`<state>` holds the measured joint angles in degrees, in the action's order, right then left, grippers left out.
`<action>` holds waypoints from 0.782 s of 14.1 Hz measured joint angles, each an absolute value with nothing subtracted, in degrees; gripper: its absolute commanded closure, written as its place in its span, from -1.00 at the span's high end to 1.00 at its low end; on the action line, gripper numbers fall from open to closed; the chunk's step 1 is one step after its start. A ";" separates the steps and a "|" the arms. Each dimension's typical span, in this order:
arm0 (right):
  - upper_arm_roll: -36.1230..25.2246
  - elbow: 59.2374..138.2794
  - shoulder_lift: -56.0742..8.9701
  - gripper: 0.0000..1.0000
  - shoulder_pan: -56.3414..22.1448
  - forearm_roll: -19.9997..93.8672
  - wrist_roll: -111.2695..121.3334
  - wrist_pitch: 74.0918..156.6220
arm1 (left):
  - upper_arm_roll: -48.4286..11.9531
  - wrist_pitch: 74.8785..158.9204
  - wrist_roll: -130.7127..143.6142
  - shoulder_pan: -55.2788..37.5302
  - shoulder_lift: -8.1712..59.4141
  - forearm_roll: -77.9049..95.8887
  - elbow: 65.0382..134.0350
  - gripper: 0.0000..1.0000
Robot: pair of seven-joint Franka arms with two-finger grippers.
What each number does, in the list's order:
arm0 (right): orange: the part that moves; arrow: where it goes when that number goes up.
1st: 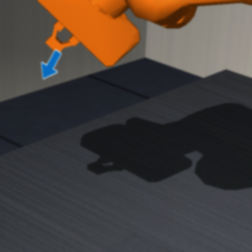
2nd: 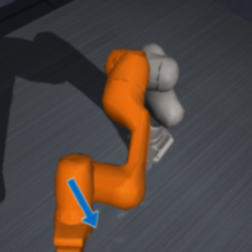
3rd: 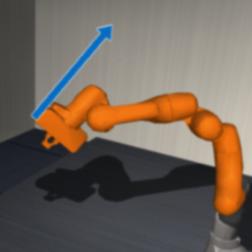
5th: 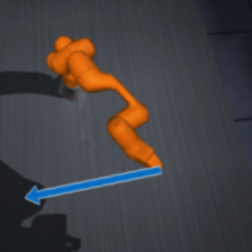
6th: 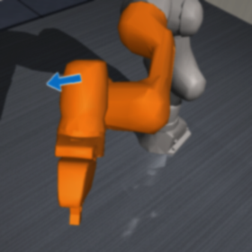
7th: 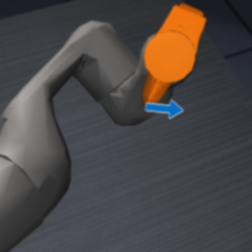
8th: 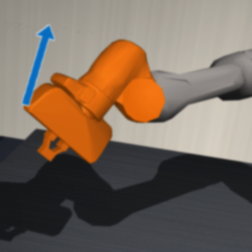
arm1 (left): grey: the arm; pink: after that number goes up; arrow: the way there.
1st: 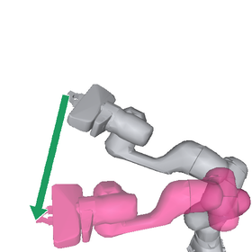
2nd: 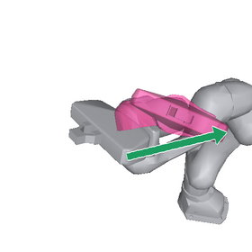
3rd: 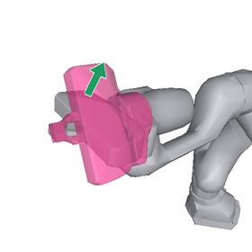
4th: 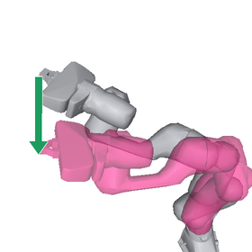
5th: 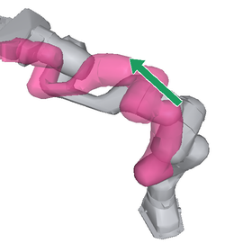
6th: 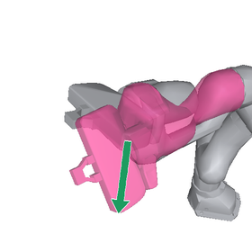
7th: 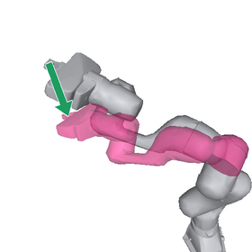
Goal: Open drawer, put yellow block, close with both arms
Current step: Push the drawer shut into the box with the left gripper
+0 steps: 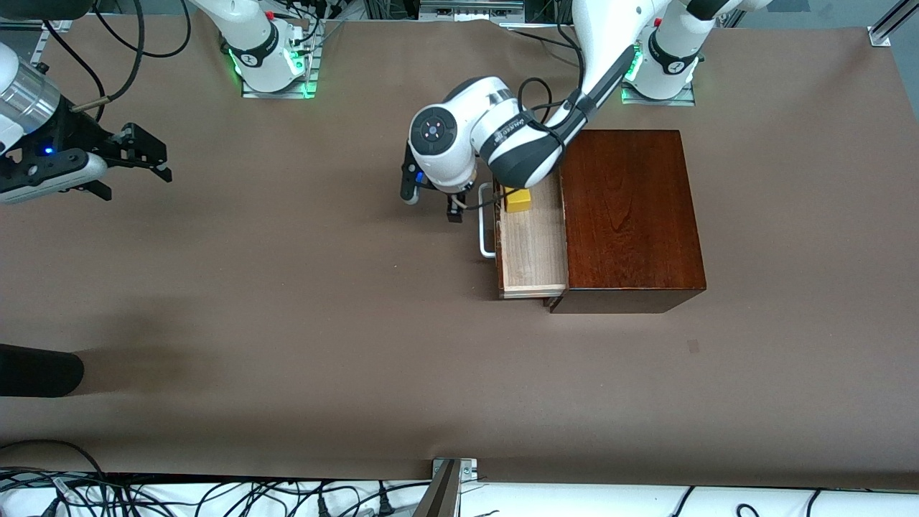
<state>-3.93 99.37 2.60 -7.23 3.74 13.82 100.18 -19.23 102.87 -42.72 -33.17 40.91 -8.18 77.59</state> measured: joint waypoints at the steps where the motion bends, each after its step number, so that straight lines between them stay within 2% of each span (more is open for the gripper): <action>1: -4.03 99.37 2.59 1.00 -7.23 3.56 13.46 100.19 | -18.66 101.95 -42.73 -32.76 40.93 -8.51 78.06 1.00; 5: -3.83 99.03 2.51 1.00 -7.32 1.56 13.26 100.45 | -19.27 99.58 -43.34 -31.17 41.07 -8.31 77.74 1.00; 9: -3.74 98.08 2.50 1.00 -7.37 1.28 9.09 100.61 | -18.71 89.10 -43.38 -28.20 40.43 -8.66 77.13 1.00; 11: -3.75 98.09 2.47 1.00 -7.37 1.24 8.07 100.22 | -18.58 86.82 -43.42 -26.79 39.69 -8.70 77.13 1.00</action>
